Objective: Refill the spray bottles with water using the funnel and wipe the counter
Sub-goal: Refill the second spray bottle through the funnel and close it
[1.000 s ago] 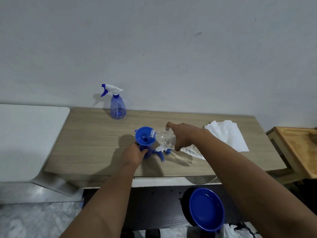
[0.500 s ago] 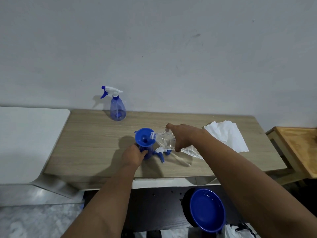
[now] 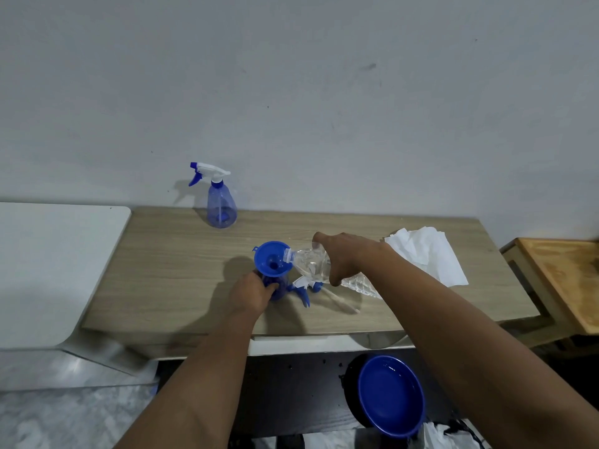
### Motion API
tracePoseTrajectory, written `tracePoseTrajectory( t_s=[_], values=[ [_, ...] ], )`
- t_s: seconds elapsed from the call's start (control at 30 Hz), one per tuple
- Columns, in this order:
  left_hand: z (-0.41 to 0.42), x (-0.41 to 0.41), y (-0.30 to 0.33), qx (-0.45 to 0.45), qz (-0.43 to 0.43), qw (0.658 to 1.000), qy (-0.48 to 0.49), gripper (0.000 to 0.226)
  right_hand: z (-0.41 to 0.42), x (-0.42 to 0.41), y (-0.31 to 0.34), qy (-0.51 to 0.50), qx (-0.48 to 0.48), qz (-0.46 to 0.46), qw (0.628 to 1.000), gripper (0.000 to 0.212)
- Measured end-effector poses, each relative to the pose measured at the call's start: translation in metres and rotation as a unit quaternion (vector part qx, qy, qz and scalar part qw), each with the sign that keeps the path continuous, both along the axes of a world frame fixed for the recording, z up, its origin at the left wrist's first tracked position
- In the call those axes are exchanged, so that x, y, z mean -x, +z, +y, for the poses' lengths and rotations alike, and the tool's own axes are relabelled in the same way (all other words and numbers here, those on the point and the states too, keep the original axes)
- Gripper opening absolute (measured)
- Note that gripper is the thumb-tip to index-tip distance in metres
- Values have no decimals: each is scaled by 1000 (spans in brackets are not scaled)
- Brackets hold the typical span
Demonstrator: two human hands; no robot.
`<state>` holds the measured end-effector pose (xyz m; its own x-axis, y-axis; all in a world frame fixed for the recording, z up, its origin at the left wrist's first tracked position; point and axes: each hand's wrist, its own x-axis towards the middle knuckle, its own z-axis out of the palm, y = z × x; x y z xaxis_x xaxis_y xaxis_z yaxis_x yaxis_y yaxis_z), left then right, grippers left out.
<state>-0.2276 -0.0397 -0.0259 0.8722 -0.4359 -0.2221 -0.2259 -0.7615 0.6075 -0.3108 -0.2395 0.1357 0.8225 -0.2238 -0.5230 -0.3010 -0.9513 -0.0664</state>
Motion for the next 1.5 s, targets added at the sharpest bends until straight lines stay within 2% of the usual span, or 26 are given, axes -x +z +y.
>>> tracePoseTrajectory(
  t_s=[0.67, 0.97, 1.07, 1.23, 1.5],
  values=[
    [2, 0, 2, 12, 11, 1000, -6, 20, -1, 0, -5, 4, -19, -15, 1000, 95],
    [3, -1, 8, 16, 15, 1000, -13, 28, -7, 11, -20, -47, -132, -107, 984, 93],
    [3, -2, 10, 26, 15, 999, -11, 26, -12, 16, -26, -97, -202, -172, 959, 91],
    [4, -4, 11, 19, 28, 999, -12, 23, -29, 15, -32, -190, -277, -287, 897, 90],
    [6, -7, 4, 14, 14, 1000, -14, 23, -48, -28, -35, -286, -302, -439, 797, 92]
  ],
)
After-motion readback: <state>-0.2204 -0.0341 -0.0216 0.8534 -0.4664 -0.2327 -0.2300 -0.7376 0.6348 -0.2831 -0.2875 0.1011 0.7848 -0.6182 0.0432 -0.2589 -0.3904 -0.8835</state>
